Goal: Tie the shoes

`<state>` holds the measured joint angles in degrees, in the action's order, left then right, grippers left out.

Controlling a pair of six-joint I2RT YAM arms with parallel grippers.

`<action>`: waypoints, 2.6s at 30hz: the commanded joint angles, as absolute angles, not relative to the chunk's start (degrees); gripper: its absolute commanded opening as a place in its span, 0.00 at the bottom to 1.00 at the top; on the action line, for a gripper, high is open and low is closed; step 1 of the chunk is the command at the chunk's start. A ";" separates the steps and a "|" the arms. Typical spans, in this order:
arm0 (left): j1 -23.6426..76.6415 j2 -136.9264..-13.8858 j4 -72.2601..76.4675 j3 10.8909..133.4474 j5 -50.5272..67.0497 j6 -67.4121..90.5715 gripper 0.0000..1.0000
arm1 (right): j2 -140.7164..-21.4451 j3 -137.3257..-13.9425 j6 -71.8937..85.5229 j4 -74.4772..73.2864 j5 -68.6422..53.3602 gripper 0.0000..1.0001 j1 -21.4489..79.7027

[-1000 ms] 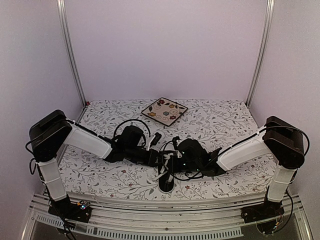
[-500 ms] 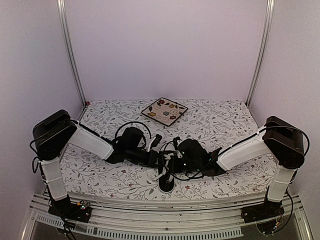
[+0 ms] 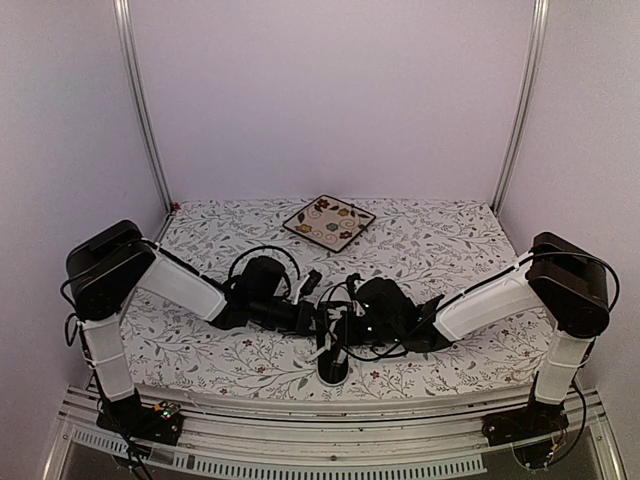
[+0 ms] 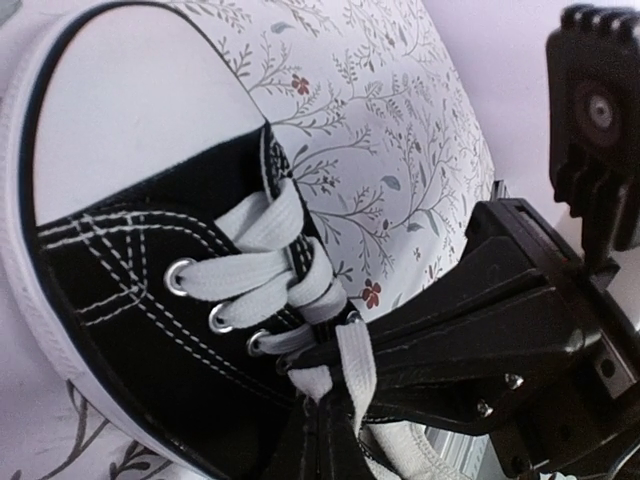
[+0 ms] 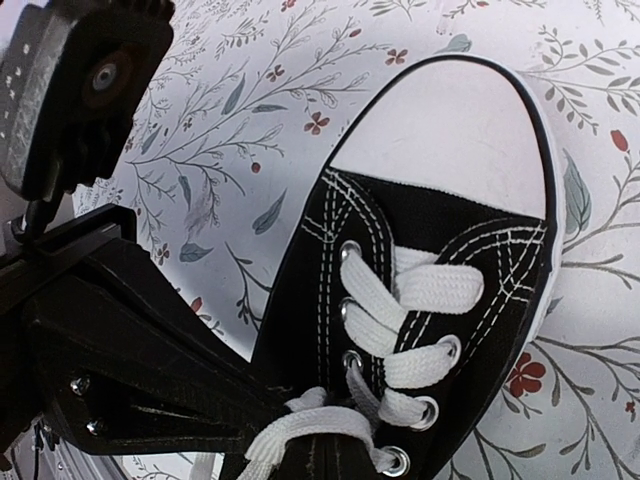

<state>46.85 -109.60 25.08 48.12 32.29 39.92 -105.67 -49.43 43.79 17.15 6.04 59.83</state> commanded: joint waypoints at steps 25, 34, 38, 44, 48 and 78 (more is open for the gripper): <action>46.18 -106.44 30.07 45.08 28.72 44.21 0.00 | -87.80 -43.32 36.27 9.28 9.57 0.56 60.41; 46.24 -106.20 30.06 44.85 28.87 44.38 0.00 | -95.79 -53.77 30.83 -0.13 16.55 0.59 66.66; 46.31 -106.00 29.90 44.74 28.74 44.34 0.00 | -101.14 -59.87 30.39 -4.70 19.42 0.58 68.99; 46.23 -106.01 29.88 44.82 28.74 44.30 0.00 | -105.95 -64.30 31.17 -8.75 22.50 0.54 70.47; 46.24 -106.00 29.64 44.99 28.85 44.21 0.00 | -107.00 -64.78 31.71 -8.84 22.72 0.43 70.61; 46.17 -101.64 27.57 42.17 22.60 43.60 0.00 | -93.96 -51.13 36.15 -2.28 10.58 0.02 60.08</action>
<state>46.59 -103.70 28.60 43.16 24.91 44.40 -95.33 -52.49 34.94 -5.28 13.89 61.32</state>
